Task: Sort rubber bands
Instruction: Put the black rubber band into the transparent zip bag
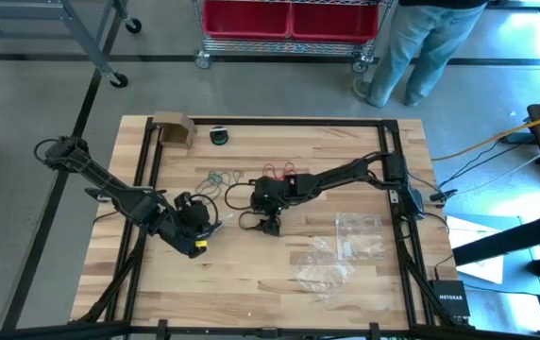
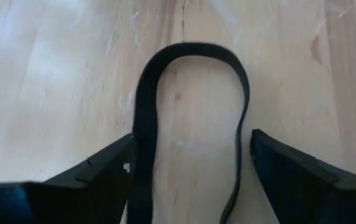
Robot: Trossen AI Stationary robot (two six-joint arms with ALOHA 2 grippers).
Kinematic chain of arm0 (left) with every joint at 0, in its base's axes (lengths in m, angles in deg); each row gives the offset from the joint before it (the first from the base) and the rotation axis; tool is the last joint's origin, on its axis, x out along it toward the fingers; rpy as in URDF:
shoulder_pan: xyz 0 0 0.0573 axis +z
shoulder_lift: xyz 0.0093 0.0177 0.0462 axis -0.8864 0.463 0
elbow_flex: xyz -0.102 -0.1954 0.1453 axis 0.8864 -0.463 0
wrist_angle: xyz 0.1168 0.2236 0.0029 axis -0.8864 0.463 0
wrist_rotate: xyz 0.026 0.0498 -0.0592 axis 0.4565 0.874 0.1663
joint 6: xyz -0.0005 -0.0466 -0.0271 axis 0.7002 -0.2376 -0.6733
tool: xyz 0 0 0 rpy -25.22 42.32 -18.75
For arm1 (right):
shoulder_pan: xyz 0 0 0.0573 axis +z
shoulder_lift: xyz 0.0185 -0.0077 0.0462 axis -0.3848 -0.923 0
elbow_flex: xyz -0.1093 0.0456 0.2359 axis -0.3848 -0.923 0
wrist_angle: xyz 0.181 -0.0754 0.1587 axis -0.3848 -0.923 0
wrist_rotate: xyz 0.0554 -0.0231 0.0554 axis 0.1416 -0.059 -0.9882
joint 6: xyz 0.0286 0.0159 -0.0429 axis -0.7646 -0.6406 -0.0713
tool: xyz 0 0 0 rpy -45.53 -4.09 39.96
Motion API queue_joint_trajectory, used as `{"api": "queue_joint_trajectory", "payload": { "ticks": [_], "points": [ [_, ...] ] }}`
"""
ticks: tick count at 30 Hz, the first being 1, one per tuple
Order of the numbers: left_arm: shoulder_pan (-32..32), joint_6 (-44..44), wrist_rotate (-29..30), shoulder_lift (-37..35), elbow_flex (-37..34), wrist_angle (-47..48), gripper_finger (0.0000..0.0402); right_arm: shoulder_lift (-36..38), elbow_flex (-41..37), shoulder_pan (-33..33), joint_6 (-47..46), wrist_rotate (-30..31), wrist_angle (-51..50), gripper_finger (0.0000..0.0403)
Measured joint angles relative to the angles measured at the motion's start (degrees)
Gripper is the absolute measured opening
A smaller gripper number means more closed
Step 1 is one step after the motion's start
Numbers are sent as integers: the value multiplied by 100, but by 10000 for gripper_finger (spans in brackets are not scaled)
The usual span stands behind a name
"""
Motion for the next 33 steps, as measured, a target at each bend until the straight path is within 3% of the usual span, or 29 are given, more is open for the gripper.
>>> {"api": "queue_joint_trajectory", "payload": {
  "ticks": [8,20,33],
  "points": [
    [0,-1,0,1,0,0,0,18,277,-2,245,-77,-643,303],
    [0,0,0,2,0,2,0,20,1195,195,536,1058,-1974,303],
    [0,44,0,0,0,2,0,-69,1203,720,208,2136,-1666,303]
  ]
}}
